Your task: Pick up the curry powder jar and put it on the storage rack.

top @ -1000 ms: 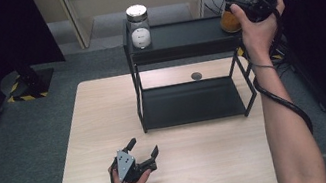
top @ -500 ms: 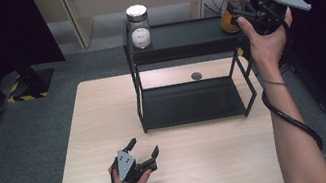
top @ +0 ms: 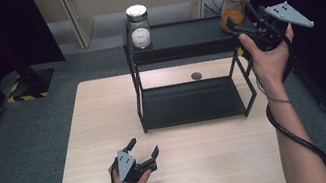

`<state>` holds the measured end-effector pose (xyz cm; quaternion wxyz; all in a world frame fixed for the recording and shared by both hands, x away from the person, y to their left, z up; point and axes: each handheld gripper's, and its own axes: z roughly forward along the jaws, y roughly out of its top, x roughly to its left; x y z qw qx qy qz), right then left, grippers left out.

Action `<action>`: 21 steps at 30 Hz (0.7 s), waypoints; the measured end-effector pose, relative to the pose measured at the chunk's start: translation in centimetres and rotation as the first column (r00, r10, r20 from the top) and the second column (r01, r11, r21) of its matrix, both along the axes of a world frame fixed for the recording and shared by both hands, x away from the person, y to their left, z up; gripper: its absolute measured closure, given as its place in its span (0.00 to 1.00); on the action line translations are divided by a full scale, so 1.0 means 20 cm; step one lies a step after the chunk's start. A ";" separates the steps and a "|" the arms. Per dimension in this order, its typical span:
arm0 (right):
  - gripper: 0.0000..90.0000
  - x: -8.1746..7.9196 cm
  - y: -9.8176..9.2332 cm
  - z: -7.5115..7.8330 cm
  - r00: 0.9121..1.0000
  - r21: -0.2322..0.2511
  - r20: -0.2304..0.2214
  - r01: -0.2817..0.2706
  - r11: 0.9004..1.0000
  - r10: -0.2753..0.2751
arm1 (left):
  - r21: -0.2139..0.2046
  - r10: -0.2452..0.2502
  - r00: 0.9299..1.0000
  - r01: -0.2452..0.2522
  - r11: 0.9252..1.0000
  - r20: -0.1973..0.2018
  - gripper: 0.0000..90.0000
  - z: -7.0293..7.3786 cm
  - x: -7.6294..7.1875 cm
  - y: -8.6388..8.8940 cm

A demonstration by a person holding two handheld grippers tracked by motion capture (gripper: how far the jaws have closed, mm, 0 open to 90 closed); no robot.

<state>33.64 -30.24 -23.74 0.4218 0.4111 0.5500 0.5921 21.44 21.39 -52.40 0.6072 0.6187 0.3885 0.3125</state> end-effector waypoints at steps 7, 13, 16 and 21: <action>0.01 -0.06 -0.02 -0.08 1.000 0.014 -0.008 -0.015 1.000 0.015 | 0.002 0.001 1.000 -0.001 1.000 0.002 0.14 0.00 0.00 0.00; 0.01 -0.12 -0.04 -0.15 0.999 0.015 -0.017 -0.038 0.999 0.038 | 0.004 0.002 1.000 -0.002 1.000 0.003 0.14 0.00 0.00 0.00; 0.01 -0.15 -0.04 -0.20 0.998 0.021 -0.030 -0.050 0.999 0.050 | 0.003 0.003 1.000 -0.003 1.000 0.004 0.14 0.00 0.00 0.00; 0.01 -0.20 -0.05 -0.29 0.997 0.024 -0.046 -0.069 0.997 0.070 | 0.005 0.003 1.000 -0.003 1.000 0.004 0.14 0.00 0.00 -0.01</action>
